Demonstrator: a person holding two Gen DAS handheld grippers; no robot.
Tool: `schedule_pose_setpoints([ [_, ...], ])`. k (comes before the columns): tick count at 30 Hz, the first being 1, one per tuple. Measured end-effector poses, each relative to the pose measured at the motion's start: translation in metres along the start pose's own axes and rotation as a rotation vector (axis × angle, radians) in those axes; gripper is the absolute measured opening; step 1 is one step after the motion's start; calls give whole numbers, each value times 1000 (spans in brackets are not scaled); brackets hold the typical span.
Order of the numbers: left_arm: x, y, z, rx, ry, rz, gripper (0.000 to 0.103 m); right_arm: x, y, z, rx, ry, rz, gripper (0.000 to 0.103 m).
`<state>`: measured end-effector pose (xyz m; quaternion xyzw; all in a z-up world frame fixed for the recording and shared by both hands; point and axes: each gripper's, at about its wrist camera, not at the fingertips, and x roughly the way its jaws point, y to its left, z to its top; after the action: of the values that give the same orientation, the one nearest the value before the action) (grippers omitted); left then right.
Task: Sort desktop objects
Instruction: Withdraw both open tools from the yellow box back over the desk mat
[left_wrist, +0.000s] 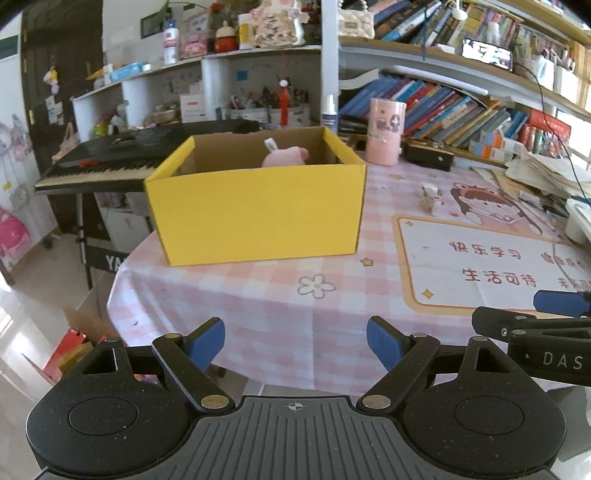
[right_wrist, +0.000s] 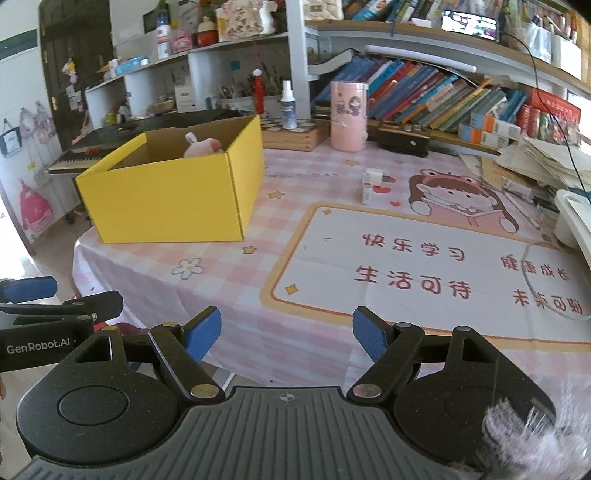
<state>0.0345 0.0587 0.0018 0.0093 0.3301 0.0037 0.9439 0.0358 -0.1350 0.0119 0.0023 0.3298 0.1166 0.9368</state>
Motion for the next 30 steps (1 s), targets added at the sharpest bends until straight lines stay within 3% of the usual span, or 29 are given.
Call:
schedule_pose_setpoints([
  [11, 20, -23, 14, 26, 15, -48, 86, 8, -23, 7, 25, 12, -37, 77],
  [30, 67, -88, 47, 63, 39, -109, 86, 37, -100, 37, 74, 36, -96, 77],
])
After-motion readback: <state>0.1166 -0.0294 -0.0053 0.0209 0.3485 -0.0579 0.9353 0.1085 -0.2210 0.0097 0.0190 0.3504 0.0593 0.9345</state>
